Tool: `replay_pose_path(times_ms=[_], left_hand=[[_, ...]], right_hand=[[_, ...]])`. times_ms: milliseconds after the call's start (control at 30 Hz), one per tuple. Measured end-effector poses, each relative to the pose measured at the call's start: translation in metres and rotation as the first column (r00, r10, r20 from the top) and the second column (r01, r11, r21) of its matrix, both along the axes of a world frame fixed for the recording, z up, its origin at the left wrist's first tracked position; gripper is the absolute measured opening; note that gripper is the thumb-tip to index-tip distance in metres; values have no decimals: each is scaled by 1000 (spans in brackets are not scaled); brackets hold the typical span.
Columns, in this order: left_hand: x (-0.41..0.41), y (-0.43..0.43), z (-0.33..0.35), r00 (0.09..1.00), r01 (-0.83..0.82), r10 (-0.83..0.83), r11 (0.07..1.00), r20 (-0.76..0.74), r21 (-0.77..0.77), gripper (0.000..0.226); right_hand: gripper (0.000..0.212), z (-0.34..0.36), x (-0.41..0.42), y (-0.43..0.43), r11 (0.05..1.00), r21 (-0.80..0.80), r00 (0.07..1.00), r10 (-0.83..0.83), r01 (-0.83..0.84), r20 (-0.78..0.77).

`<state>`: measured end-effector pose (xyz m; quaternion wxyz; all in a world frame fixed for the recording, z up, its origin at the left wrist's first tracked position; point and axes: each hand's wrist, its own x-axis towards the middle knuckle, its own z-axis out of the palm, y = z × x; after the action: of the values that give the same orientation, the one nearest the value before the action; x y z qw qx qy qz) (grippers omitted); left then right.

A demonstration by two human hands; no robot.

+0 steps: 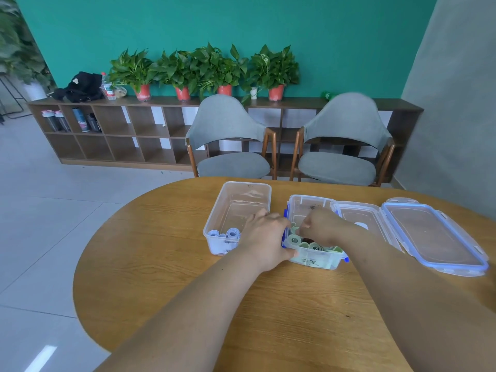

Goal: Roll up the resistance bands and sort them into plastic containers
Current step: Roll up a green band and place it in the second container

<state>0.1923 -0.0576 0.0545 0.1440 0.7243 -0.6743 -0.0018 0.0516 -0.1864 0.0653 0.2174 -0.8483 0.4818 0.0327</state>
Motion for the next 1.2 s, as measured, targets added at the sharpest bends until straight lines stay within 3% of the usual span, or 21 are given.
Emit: replay_pose_path(times_ms=[167,333,767,1000,1200], left_hand=[[1,-2,0,1000,3,-3,1000,24,5,67],[1,-2,-1,1000,7,-7,1000,28,8,67],[3,-4,0,999,14,-14,1000,33,14,67],[4,-7,-1,999,13,-14,1000,31,26,69],[5,-6,-1,999,12,-13,999,32,31,71]], right_hand=[[30,4,-3,-3,1000,27,1000,-15,15,-25],[40,3,-3,-3,1000,3,999,18,-18,-35],[39,-6,-2,-12,997,77,999,-29,27,23],[30,3,3,-12,998,17,989,67,-65,-128],[26,-1,3,-19,998,51,996,36,-31,-82]])
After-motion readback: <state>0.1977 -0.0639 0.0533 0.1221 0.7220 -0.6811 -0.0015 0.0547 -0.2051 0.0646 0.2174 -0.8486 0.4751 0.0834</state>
